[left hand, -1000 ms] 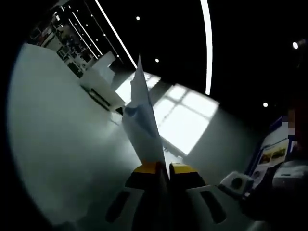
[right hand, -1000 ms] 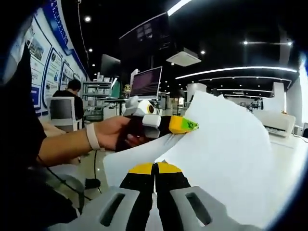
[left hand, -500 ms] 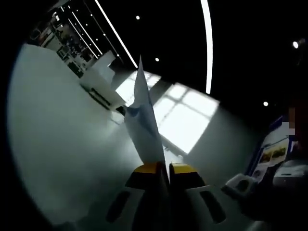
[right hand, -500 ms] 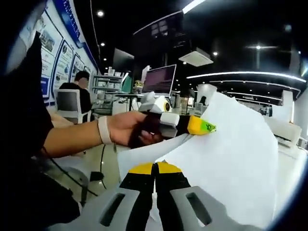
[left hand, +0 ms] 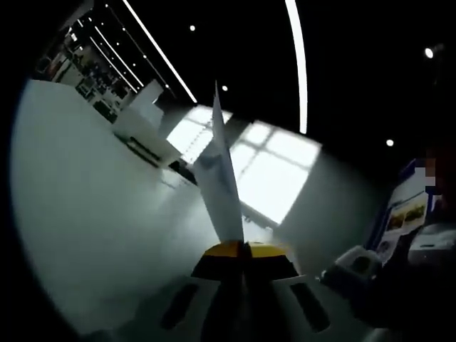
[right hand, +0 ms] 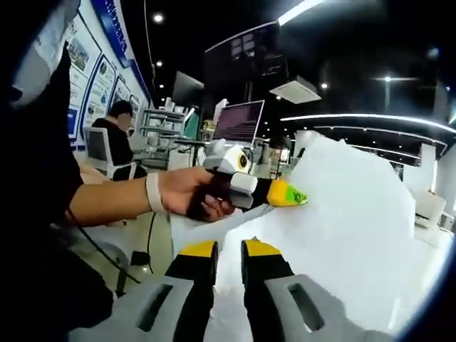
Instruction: Organize the stack of printing papers by aligning and flattening the scattered papers on the table
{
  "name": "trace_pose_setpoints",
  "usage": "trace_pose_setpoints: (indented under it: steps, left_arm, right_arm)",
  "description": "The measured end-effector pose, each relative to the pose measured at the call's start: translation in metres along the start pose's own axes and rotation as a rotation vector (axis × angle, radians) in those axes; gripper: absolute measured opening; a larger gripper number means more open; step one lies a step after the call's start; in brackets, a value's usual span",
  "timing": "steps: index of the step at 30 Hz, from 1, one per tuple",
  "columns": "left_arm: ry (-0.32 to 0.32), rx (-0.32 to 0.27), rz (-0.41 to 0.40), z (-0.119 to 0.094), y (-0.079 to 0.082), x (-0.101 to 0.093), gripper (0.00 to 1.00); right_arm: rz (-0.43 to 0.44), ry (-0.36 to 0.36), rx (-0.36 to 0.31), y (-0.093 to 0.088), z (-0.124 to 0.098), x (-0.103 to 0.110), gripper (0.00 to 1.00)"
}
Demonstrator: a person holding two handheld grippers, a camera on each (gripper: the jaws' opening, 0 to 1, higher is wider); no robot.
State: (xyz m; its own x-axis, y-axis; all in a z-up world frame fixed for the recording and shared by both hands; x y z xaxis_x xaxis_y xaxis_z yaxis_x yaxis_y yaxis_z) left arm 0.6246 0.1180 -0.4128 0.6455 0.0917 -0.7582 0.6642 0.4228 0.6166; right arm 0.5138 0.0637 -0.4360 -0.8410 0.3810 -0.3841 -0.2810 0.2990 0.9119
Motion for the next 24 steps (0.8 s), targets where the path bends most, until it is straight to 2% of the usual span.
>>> trace_pose_setpoints:
  steps: [3, 4, 6, 8, 10, 14, 16, 24]
  left_arm:
    - [-0.003, -0.002, 0.006, 0.000, 0.001, 0.000, 0.06]
    - [-0.006, -0.002, 0.004, 0.000, 0.001, -0.001, 0.06]
    - [-0.013, -0.003, 0.002, -0.001, 0.002, -0.002, 0.06]
    - [-0.016, -0.005, 0.004, -0.001, 0.002, -0.002, 0.06]
    - [-0.016, -0.008, 0.008, -0.001, 0.002, -0.003, 0.06]
    - [-0.012, -0.007, 0.017, -0.001, 0.002, -0.003, 0.06]
    - [-0.010, -0.007, 0.018, -0.001, 0.002, -0.003, 0.06]
    - [-0.006, -0.004, 0.022, -0.001, 0.002, -0.002, 0.06]
  right_arm:
    - [0.244, -0.007, -0.039, 0.000, -0.028, -0.028, 0.26]
    - [0.288, -0.023, -0.036, -0.003, -0.037, -0.038, 0.28]
    - [0.323, -0.068, -0.030, -0.013, -0.054, -0.058, 0.30]
    - [0.345, -0.149, -0.016, -0.028, -0.079, -0.085, 0.29]
    - [0.385, -0.180, 0.009, -0.040, -0.096, -0.100, 0.29]
    - [0.413, -0.222, 0.001, -0.051, -0.119, -0.121, 0.28]
    - [0.396, -0.245, -0.006, -0.052, -0.126, -0.127, 0.28]
    - [0.355, -0.259, -0.010, -0.050, -0.139, -0.135, 0.29]
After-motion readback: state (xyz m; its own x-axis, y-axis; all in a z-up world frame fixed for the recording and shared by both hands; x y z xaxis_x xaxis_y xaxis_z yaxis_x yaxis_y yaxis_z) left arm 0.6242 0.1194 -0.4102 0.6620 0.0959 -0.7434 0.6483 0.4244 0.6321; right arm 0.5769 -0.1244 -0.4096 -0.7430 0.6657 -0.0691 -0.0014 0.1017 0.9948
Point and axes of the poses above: the point that each gripper's makers call its tool centre point, and the gripper's own axes: z roughly forward along the fingers, x roughly to its left, y roughly out of its top, the point moved 3 cm from there along -z, roughly backward along the fingers, and after that the axes turned 15 degrees about -z, right-handed, at the moved point
